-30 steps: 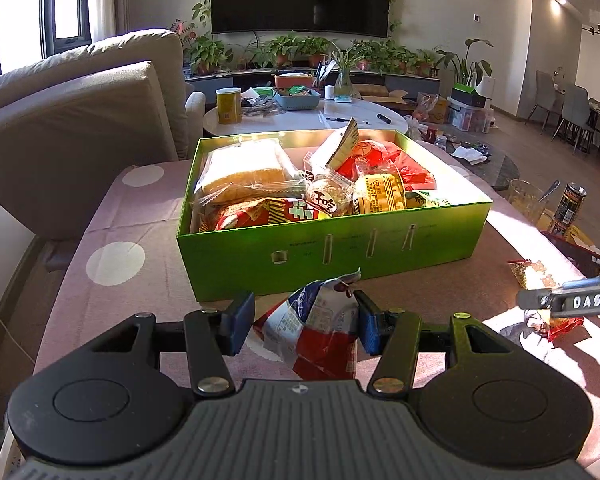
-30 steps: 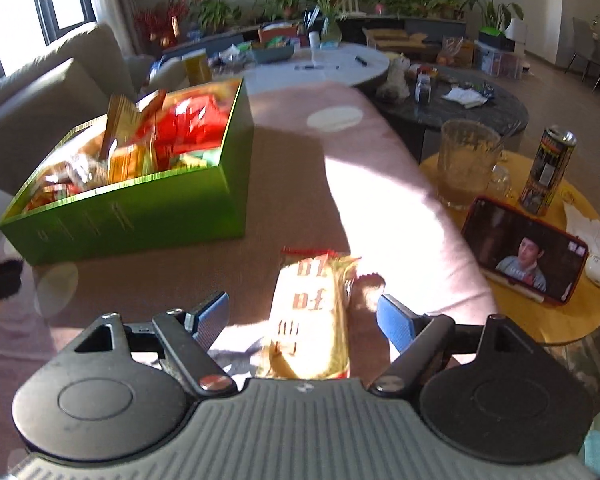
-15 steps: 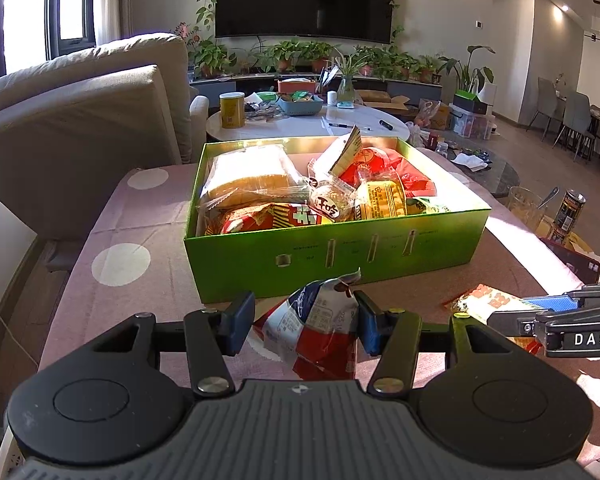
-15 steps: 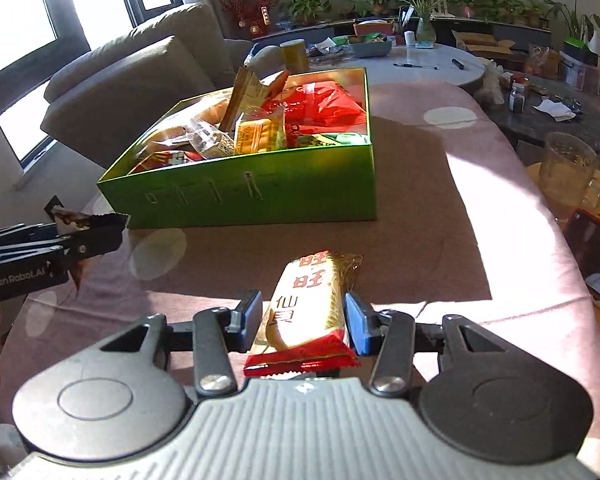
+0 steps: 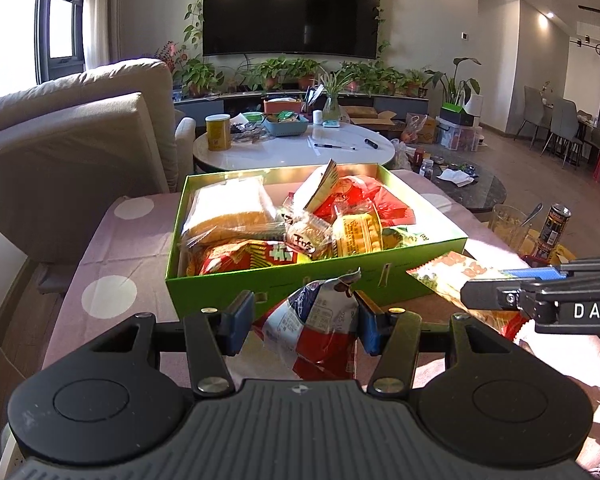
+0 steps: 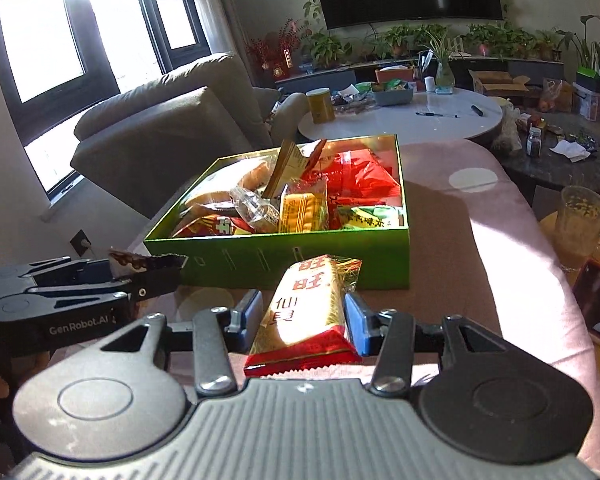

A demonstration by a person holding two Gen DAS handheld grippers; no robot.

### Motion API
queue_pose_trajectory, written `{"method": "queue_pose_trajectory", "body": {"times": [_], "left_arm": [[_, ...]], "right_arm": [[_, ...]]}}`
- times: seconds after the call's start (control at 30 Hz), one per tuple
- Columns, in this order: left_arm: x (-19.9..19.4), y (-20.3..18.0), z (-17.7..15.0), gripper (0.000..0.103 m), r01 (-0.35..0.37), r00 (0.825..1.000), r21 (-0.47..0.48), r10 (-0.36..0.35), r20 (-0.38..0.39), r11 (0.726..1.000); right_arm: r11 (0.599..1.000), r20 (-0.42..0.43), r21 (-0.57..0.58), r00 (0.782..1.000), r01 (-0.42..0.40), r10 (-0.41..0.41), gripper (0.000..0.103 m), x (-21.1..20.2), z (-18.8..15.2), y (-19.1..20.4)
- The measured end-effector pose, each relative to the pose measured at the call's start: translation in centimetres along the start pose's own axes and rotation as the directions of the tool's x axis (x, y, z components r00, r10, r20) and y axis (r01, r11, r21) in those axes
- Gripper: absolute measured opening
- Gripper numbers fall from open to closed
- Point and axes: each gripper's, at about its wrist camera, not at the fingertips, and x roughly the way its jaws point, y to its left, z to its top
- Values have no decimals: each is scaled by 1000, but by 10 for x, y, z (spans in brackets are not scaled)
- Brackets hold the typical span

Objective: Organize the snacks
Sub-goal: 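Carry the chip bag with the left gripper while the right gripper carries the rice-cracker packet over the box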

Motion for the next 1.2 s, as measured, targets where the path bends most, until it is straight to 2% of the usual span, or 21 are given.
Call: {"method": "queue_pose_trajectory", "body": {"times": [0.3,0.47,0.83,1.03,1.2], "left_arm": [[4,-5,6,50,6,1000,16,-6,1,1000],[2,-7,16,50,8,1000,30,-9,29,1000],[1,-5,69,50,7,992,40,-12,124,999],[20,-4,100,50,5,989,50,-13,149,999],[54,3,110,50,4,993,21,-7,118,1000]], "right_arm": [[1000,25,-13,999,-19,20,79,1,11,4],[1000,57,-14,998,-24,24,79,-3,21,5],[999,198,-29,980,-15,21,79,-15,71,8],[1000,234,-24,972,-9,15,79,-8,94,5],[1000,212,2,977,-3,2,79,12,97,-5]]}}
